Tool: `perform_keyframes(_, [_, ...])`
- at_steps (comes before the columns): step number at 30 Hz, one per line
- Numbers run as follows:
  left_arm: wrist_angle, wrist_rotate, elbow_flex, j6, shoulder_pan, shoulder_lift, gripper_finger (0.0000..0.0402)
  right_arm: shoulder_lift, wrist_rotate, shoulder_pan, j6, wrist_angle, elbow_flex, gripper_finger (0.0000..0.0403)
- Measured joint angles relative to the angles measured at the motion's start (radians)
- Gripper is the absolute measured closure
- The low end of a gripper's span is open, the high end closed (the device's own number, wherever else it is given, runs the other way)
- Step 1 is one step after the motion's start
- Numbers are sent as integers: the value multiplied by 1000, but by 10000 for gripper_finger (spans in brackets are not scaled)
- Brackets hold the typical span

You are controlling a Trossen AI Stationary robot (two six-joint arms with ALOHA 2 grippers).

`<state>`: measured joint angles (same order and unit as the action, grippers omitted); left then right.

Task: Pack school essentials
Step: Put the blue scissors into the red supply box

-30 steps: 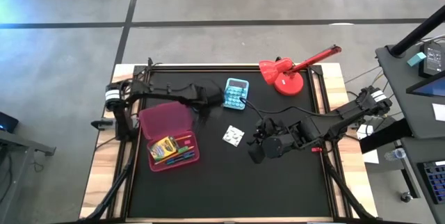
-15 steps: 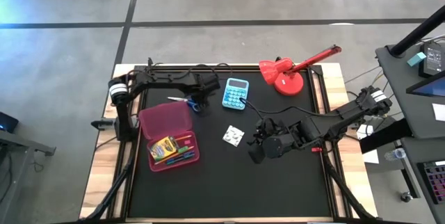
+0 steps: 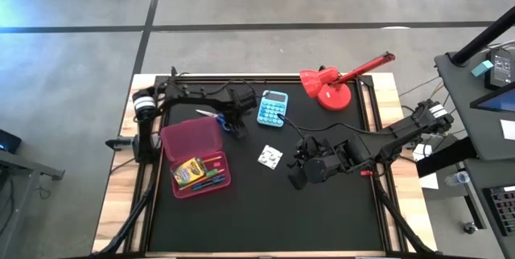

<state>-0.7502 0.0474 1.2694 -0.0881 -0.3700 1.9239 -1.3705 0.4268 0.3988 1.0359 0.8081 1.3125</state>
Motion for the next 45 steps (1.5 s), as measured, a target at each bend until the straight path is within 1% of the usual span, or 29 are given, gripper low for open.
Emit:
perform_keyframes(3, [17,-40,4,20,29,-5,234,0,-6,0,-9,4,0,211])
perform_keyframes(6, [17,-104,9,20,73,-9,234,0,-7,0,-26,4,0,211])
perform_keyframes(8, [27,-161,9,16,110,-12,234,0,-7,0,-32,4,0,211])
perform_keyframes(10, [51,-190,9,4,157,-12,234,0,-7,0,-42,4,0,211])
perform_keyframes(13, [77,-200,9,-34,244,-13,234,0,-7,0,-44,4,0,211])
perform_keyframes(16, [126,-206,11,-38,328,-13,234,0,-7,0,-55,5,0,211])
perform_keyframes(20, [186,-214,40,-78,427,-13,234,0,-7,0,-56,5,0,211])
perform_keyframes(24, [189,-223,86,-91,498,-14,234,0,-8,0,-59,5,0,211])
perform_keyframes(27, [182,-218,116,-92,529,-28,234,0,-8,0,-59,5,0,211])
perform_keyframes(28, [184,-203,126,-92,532,-33,234,0,-8,0,-59,5,0,211])
perform_keyframes(30, [171,-126,132,-98,530,-46,234,0,-9,0,-59,6,0,211])
perform_keyframes(33, [148,18,135,-184,486,-51,234,0,-9,0,-41,9,0,211])
perform_keyframes(34, [143,41,132,-228,463,-51,234,0,-9,0,-36,9,0,211])
perform_keyframes(36, [142,49,128,-329,416,-48,234,0,-9,0,-23,10,0,211])
perform_keyframes(39, [147,92,114,-458,356,-34,234,0,-9,0,-13,9,0,211])
perform_keyframes(41, [132,120,102,-514,324,-25,234,0,-9,0,-12,9,0,211])
perform_keyframes(45, [139,127,60,-615,294,-21,234,0,-9,0,-6,9,0,211])
